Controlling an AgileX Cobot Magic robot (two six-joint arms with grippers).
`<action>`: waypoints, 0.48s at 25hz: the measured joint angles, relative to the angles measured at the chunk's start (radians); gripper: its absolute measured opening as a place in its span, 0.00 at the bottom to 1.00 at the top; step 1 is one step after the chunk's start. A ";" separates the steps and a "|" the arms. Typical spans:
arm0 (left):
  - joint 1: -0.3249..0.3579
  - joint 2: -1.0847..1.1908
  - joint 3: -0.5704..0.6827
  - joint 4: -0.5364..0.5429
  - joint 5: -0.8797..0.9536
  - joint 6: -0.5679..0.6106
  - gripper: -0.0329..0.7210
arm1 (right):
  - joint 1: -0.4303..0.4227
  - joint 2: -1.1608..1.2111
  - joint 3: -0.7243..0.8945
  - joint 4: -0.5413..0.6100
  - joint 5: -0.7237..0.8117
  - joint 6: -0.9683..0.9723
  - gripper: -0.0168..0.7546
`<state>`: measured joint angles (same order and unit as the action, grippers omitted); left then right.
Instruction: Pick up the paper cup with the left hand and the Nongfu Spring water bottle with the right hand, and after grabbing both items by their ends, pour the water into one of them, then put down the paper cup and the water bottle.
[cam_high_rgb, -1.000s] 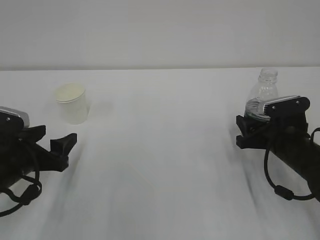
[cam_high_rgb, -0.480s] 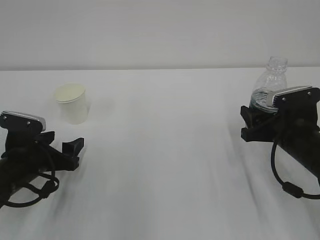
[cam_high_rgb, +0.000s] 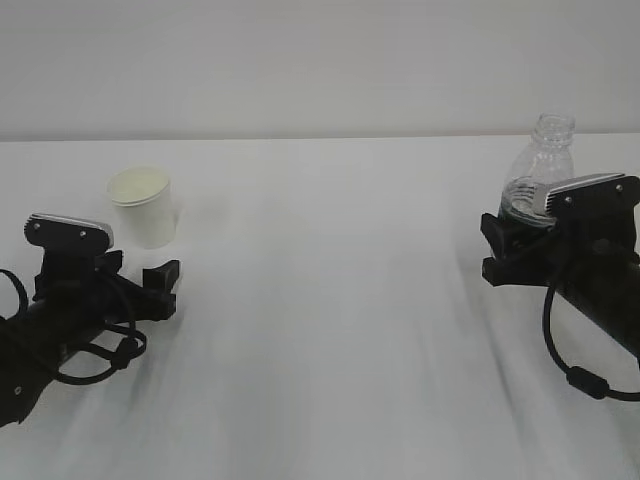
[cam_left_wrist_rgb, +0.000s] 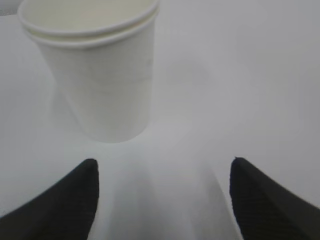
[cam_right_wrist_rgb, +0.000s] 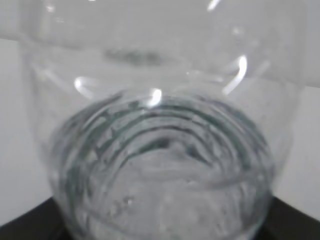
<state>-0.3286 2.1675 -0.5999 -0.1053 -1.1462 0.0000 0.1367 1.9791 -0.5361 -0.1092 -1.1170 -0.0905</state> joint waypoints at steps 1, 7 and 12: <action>0.000 0.005 -0.008 0.000 0.000 0.000 0.82 | 0.000 0.000 0.000 0.000 0.000 0.000 0.60; 0.061 0.012 -0.039 0.017 0.000 0.000 0.82 | 0.000 0.000 0.000 0.000 0.000 0.000 0.60; 0.145 0.012 -0.039 0.105 0.000 0.000 0.82 | 0.000 0.000 0.000 0.000 0.000 0.000 0.60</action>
<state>-0.1841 2.1796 -0.6384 0.0000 -1.1462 0.0000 0.1367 1.9791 -0.5361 -0.1092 -1.1170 -0.0905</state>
